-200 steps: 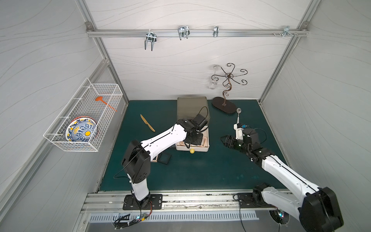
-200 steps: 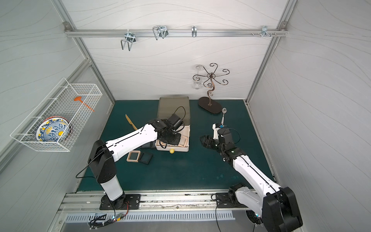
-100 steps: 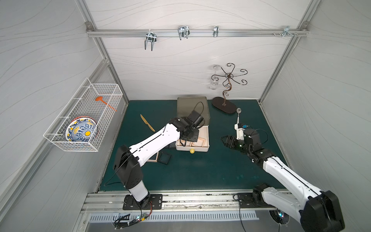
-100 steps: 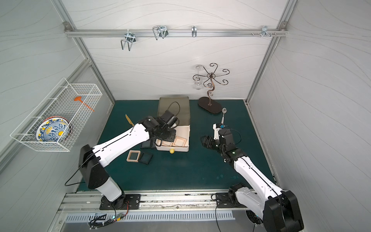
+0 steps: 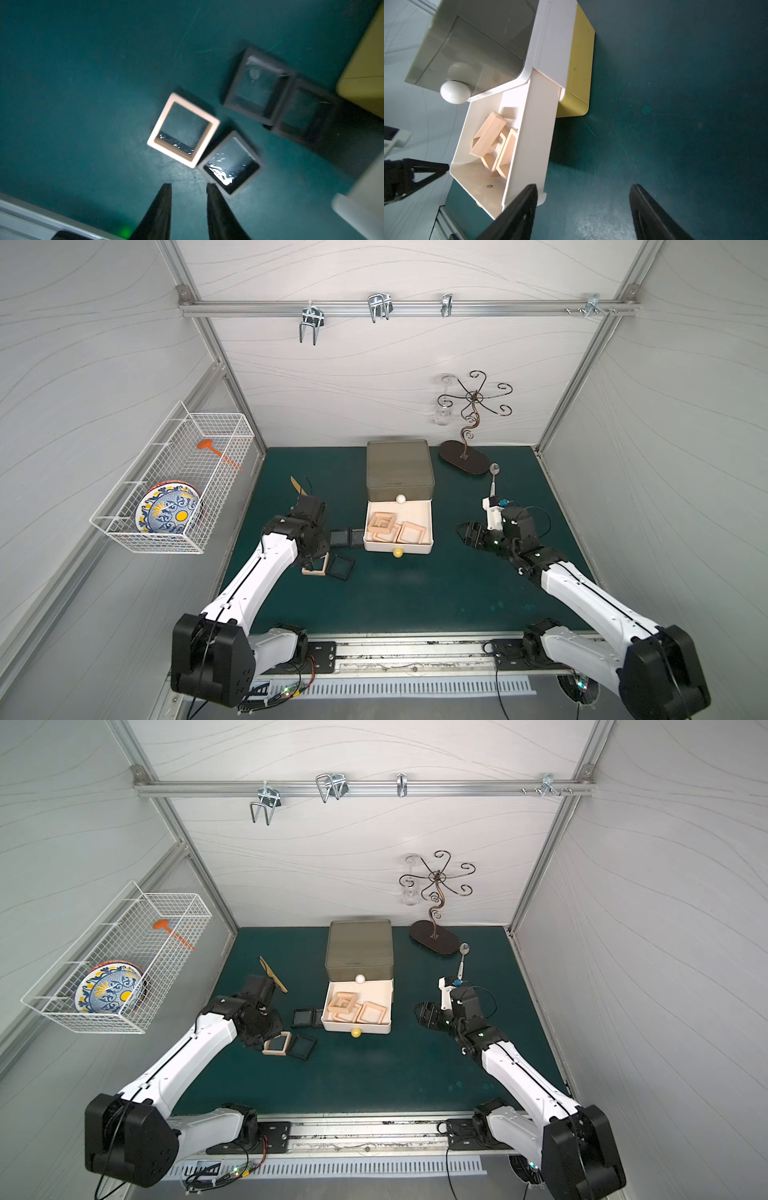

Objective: Place the brooch boxes into the drawer by color
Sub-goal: Pick up the brooch box from the center of the board.

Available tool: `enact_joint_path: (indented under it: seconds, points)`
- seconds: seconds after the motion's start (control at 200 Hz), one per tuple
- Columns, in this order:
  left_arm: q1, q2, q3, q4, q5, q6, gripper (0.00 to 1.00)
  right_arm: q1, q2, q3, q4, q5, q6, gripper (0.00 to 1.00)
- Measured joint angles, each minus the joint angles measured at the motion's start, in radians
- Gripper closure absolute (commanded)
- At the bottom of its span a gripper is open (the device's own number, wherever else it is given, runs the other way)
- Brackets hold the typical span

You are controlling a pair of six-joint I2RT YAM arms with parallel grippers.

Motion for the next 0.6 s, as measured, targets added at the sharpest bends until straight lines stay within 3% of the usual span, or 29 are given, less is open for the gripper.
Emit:
enact_joint_path:
  seconds: [0.105,0.6]
  points:
    - [0.003,-0.021,-0.090,0.019,0.013,-0.077,0.67,-0.003,0.023,0.000,0.002,-0.010,-0.005,0.25]
    - [0.038,-0.090,-0.245,0.203,0.001,-0.279,0.64,-0.009,0.053,0.000,0.031,-0.051,-0.018,0.24]
